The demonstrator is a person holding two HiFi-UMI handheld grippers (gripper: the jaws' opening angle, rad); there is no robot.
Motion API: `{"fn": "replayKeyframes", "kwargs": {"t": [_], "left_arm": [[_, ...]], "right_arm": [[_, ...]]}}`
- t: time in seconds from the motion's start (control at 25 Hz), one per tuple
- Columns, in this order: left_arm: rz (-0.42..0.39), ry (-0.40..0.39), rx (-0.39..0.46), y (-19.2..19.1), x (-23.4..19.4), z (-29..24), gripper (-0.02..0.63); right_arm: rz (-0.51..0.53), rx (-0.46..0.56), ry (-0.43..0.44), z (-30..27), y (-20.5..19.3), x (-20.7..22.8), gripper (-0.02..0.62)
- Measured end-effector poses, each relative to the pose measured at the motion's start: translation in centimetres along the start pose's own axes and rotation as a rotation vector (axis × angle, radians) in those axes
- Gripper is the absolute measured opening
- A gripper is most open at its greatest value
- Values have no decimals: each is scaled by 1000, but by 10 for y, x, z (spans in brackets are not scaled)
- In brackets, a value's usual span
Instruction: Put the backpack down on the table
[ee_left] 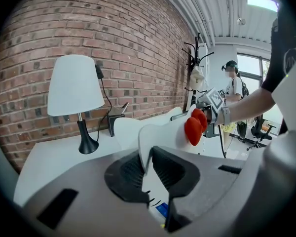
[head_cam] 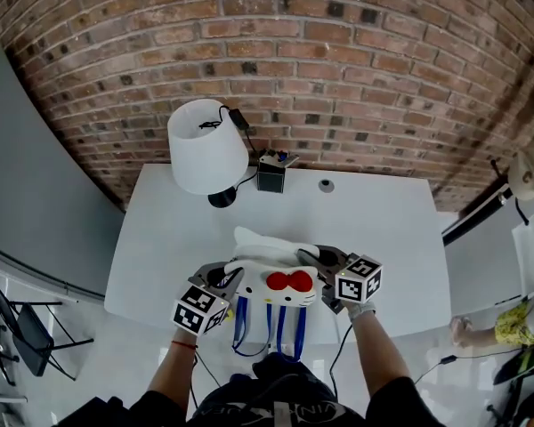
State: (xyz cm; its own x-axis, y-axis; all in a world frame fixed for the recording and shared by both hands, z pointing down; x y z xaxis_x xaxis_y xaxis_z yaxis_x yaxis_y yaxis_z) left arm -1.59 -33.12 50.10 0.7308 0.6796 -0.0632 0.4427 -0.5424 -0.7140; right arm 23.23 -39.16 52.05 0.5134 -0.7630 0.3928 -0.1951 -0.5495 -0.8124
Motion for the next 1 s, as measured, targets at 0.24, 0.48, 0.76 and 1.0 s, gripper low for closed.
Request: {"fn": "replayKeyframes", "kwargs": {"t": [0.24,0.48,0.76,1.0], "left_arm": [[6,15,13,10,-16,-11,35],[10,36,16,15,-29,-20,35],[5,60,23,21,-42,-25,34],[-5,77,17,25,-51,-31,35]], "right_arm": [[17,0,0,-11,12,18,12],[45,3,3,-23,24,32,12],[59,6,10,-34,32,44,12],[100,12,0,-41,42,51,12]]}}
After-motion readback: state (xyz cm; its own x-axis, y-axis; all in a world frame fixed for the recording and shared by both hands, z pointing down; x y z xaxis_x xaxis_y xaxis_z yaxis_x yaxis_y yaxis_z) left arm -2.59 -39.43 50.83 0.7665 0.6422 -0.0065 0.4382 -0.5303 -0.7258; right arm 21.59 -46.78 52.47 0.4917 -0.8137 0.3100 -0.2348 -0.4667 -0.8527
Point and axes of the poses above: the fingertips, and each gripper's own axes: z backward along the fingers, x to its right, y out of its top, the point moved 8 cm from there along z, backward along the fingers, and after that the axes turned 14 degrees about -x, right-handed, at the moved point
